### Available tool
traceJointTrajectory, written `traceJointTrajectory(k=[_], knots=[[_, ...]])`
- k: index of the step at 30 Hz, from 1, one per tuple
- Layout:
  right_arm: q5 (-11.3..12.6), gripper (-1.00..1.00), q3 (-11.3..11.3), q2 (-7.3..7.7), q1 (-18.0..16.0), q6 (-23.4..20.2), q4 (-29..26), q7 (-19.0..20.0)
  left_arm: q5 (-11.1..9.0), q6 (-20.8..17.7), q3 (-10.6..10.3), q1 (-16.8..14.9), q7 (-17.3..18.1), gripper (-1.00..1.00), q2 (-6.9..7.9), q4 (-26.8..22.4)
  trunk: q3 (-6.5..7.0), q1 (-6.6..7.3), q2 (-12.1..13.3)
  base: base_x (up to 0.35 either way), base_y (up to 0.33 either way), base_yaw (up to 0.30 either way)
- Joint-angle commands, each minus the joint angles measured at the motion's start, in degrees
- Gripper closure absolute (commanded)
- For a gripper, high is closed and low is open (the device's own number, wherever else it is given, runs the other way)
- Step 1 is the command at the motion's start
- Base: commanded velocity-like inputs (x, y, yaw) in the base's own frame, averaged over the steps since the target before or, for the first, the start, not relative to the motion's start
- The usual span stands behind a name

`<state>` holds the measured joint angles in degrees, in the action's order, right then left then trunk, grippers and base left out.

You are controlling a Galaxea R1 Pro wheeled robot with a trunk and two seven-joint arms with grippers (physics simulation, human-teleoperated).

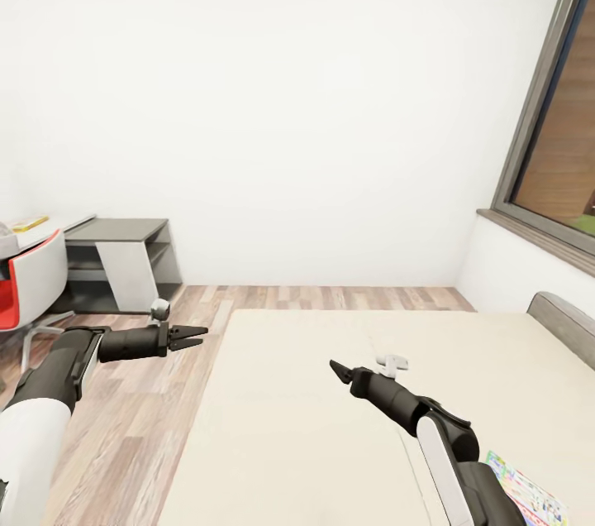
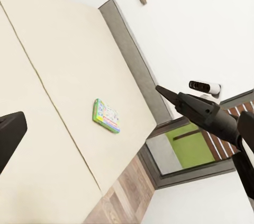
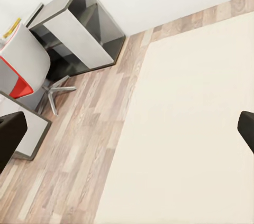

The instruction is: Put all the toys in the child's room - the three board games (two on the bed and one on the table), the two jigsaw puzzles on the table, and the tennis ball on the table - inside the toy box on the table in the child's room.

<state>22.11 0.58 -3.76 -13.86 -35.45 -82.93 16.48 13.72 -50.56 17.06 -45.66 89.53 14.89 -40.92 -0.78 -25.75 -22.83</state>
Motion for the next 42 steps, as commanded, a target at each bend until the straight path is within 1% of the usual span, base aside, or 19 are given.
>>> traceJointTrajectory(k=[1, 5, 9, 42], knots=[[0.22, -1.0, 0.06, -0.02, -0.03, -0.32, -0.04, 0.05, 0.6, -0.6, 0.18, -0.05, 0.48, -1.0, -0.04, -0.03, -0.09, -0.03, -0.09, 0.0, -0.013, 0.029], [0.22, -1.0, 0.04, -0.02, -0.04, -0.32, -0.04, 0.05, 0.6, -0.6, 0.17, -0.05, 0.48, -1.0, -0.04, -0.03, -0.1, -0.03, -0.09, 0.0, -0.047, 0.012], [0.22, -1.0, 0.04, -0.02, -0.06, -0.32, -0.04, 0.05, 0.6, -0.6, 0.18, -0.05, 0.48, -1.0, -0.04, -0.03, -0.1, -0.03, -0.09, 0.0, -0.213, 0.002], [0.22, -1.0, 0.04, -0.02, -0.03, -0.32, -0.04, 0.05, 0.6, -0.63, 0.17, -0.05, 0.48, -1.0, -0.04, -0.03, -0.1, -0.03, -0.09, 0.0, -0.281, 0.0]])
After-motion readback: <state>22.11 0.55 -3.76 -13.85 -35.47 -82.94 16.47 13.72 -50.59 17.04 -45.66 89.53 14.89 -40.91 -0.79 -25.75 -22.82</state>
